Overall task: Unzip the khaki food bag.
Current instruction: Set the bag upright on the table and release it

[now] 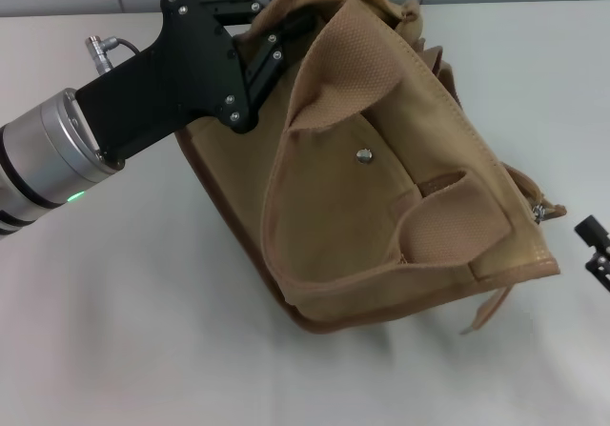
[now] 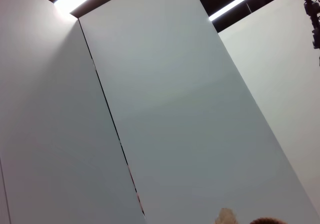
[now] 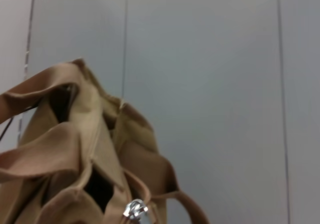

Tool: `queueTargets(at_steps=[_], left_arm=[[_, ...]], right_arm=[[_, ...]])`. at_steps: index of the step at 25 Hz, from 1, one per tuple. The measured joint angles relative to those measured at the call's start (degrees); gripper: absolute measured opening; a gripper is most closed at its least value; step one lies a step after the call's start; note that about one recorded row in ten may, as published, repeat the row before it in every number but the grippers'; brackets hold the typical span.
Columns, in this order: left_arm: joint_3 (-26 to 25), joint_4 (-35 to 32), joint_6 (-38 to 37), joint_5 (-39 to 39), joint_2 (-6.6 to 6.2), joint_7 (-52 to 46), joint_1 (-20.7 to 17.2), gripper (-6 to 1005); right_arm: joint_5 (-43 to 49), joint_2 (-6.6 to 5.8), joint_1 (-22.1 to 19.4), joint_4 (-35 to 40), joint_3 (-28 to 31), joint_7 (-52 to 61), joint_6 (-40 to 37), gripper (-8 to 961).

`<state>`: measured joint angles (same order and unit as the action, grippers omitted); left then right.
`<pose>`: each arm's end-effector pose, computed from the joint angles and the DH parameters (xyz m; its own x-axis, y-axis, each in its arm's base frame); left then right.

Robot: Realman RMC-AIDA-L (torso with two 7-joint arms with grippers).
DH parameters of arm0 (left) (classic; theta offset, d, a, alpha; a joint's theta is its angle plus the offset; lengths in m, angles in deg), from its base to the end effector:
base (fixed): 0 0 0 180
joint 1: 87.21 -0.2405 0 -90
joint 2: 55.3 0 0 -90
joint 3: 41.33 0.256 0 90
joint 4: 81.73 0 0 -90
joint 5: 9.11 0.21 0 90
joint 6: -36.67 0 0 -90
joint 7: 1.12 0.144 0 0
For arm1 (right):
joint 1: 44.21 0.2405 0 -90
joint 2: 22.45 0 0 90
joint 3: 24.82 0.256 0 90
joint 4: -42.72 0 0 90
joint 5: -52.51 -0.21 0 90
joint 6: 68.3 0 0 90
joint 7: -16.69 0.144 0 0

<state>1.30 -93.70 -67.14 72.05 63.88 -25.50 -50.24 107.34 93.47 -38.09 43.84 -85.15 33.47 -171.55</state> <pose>-0.1908 0.3196 -0.0107 0.4833 -0.4650 0.7418 0.0531 -0.8301 -0.5550 0.3468 0.1678 -0.0001 0.6752 0.1646 -0.7190 -0.5522 -0.5335 -0.6407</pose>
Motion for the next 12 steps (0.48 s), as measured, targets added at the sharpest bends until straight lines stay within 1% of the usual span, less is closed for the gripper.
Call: queueTargets(at_steps=[2,4,5,6,8,10,12], left_arm=[[0.00,0.01,-0.08,0.00,0.00,0.02,0.00,77],[0.00,0.01,-0.12,0.00,0.00,0.09,0.00,77],[0.00,0.02,-0.13,-0.02,0.00,0.10,0.01,77],[0.00,0.02,-0.13,-0.02,0.00,0.10,0.01,77],[0.00,0.02,-0.14,-0.03,0.00,0.08,0.06,77],[0.00,0.02,-0.15,-0.04,0.00,0.06,0.08,77],[0.00,0.02,-0.16,-0.04,0.00,0.04,0.05,77]], right_arm=[[0.73,0.05,0.17,0.52,0.02,-0.03,0.87,684],[0.89,0.37,0.49,1.13,0.03,-0.04,2.53,684],[1.51,0.82,1.02,1.86,0.02,-0.04,4.25,684],[1.51,0.82,1.02,1.86,0.02,-0.04,4.25,685],[3.17,1.26,1.81,2.71,-0.02,-0.06,5.47,685],[7.11,1.72,3.35,4.31,-0.01,-0.07,6.60,662],[8.51,1.87,3.86,4.78,-0.02,-0.08,6.95,638]])
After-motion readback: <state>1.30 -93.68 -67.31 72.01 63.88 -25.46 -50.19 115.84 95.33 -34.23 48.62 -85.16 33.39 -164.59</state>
